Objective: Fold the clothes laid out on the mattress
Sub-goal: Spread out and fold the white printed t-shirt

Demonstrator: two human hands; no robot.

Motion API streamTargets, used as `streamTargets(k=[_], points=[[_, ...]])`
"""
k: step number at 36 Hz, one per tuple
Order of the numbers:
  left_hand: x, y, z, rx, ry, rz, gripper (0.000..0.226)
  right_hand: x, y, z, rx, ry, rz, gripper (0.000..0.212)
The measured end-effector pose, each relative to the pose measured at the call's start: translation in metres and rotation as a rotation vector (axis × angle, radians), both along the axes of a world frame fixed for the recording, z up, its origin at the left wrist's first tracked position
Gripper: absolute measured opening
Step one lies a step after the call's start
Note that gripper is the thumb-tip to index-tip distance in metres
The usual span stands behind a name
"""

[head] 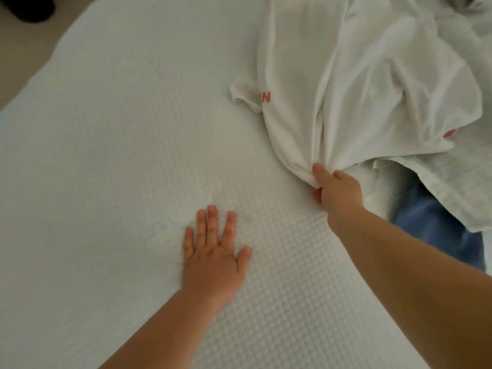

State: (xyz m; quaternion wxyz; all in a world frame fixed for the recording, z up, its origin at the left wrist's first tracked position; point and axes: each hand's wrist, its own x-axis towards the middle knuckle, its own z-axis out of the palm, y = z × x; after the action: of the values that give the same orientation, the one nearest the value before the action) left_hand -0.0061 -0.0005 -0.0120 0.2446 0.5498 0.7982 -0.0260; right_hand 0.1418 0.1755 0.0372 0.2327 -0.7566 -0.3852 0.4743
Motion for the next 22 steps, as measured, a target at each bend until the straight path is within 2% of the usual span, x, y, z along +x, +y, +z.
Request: streamTargets(k=[3,5,7,9,12,16,18,20,22], points=[[-0.011,0.004,0.025,-0.14,-0.096,-0.068,0.08,0.001,-0.043,0.025,-0.101,0.116,-0.082,0.024],[-0.017,0.001,0.05,-0.179,-0.211,-0.067,0.075,0.004,-0.073,0.043,-0.135,0.13,-0.098,0.022],[-0.019,-0.007,0.079,-0.136,-0.377,0.029,0.07,0.007,-0.102,0.066,-0.143,0.144,-0.123,0.02],[-0.014,-0.02,0.111,-0.034,-0.476,0.073,0.074,0.011,-0.127,0.092,-0.143,0.148,-0.113,0.016],[0.006,-0.042,0.158,0.11,-0.474,-0.012,0.09,0.015,-0.159,0.137,-0.133,0.192,-0.021,0.011],[0.029,-0.058,0.217,0.256,-0.319,-0.177,0.104,0.017,-0.198,0.2,-0.133,0.259,0.105,0.002],[0.032,-0.061,0.248,0.37,-0.346,-0.203,0.09,0.02,-0.217,0.234,-0.121,0.26,0.206,0.002],[0.035,-0.064,0.281,0.464,-0.411,-0.281,0.053,0.025,-0.236,0.267,-0.095,0.273,0.311,0.002],[0.036,-0.069,0.32,0.48,-0.481,-0.375,0.022,0.032,-0.252,0.306,-0.047,0.29,0.367,0.005]])
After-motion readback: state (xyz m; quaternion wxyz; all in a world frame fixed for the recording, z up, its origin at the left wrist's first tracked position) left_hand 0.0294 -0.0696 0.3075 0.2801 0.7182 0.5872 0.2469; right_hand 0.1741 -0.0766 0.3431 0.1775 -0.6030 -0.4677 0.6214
